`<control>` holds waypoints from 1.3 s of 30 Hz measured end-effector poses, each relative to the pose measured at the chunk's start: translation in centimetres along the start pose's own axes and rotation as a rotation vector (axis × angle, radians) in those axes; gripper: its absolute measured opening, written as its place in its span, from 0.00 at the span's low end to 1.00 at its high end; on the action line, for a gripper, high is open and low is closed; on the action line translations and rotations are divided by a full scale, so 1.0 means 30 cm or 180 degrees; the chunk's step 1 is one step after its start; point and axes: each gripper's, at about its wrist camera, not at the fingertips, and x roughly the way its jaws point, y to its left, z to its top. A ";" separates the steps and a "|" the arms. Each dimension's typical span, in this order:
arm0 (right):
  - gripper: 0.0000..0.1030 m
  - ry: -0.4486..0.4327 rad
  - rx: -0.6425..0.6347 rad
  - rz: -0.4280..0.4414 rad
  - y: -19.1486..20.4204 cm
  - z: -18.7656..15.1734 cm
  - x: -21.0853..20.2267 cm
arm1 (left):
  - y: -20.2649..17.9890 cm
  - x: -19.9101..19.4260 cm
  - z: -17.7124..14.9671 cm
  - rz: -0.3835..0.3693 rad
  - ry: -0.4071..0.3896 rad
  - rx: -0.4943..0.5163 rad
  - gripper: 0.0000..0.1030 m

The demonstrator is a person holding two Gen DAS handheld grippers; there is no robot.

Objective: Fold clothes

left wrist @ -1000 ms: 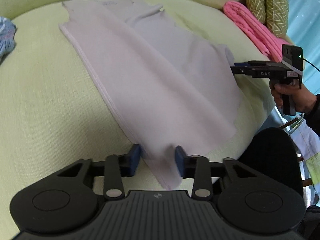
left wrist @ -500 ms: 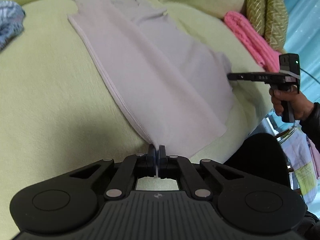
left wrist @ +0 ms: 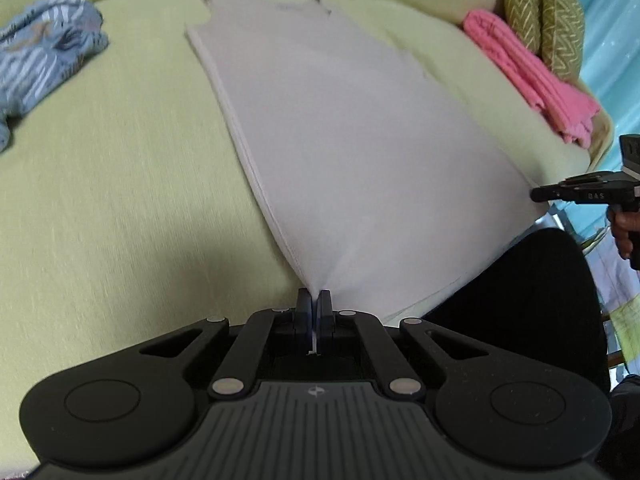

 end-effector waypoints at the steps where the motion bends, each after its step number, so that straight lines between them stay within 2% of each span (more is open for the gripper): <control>1: 0.02 0.0039 -0.0053 -0.0049 0.010 -0.007 0.008 | 0.006 0.002 -0.002 0.0000 0.0003 0.0002 0.00; 7: 0.02 0.0111 -0.0072 -0.0080 0.012 -0.012 0.022 | 0.036 -0.006 -0.001 -0.0015 0.0014 0.0041 0.00; 8: 0.02 0.0106 -0.0030 -0.0049 0.006 -0.014 0.022 | 0.042 -0.005 -0.001 -0.0010 0.0015 0.0034 0.02; 9: 0.02 0.0101 0.0011 -0.0032 0.001 -0.015 0.024 | 0.043 -0.006 -0.003 0.0014 0.0005 0.0033 0.09; 14: 0.11 -0.0073 -0.0060 -0.0334 0.006 -0.032 -0.017 | 0.034 -0.048 -0.016 0.0240 -0.0099 0.0160 0.28; 18: 0.32 -0.0432 -0.0629 -0.0444 0.109 -0.062 -0.090 | -0.013 -0.100 -0.027 0.0520 -0.0212 0.0503 0.33; 21: 0.35 -0.0523 -0.1179 -0.0381 0.227 -0.105 -0.092 | -0.101 -0.120 -0.051 0.0726 -0.0354 0.1081 0.53; 22: 0.35 -0.0526 -0.1295 -0.0360 0.256 -0.116 -0.086 | -0.134 -0.119 -0.065 0.0762 -0.0379 0.1306 0.55; 26: 0.35 -0.0489 -0.1296 -0.0224 0.298 -0.125 -0.058 | -0.254 -0.085 -0.128 0.0915 -0.0320 0.2280 0.55; 32: 0.41 -0.0509 -0.1307 -0.0182 0.335 -0.141 -0.061 | -0.359 0.023 -0.237 0.1476 -0.0047 0.3926 0.53; 36: 0.43 -0.0575 -0.1185 -0.0165 0.348 -0.146 -0.072 | -0.361 0.072 -0.295 0.1699 0.0074 0.4726 0.53; 39: 0.43 -0.0608 -0.1109 -0.0183 0.340 -0.151 -0.079 | -0.357 0.080 -0.332 0.1779 0.0140 0.5112 0.54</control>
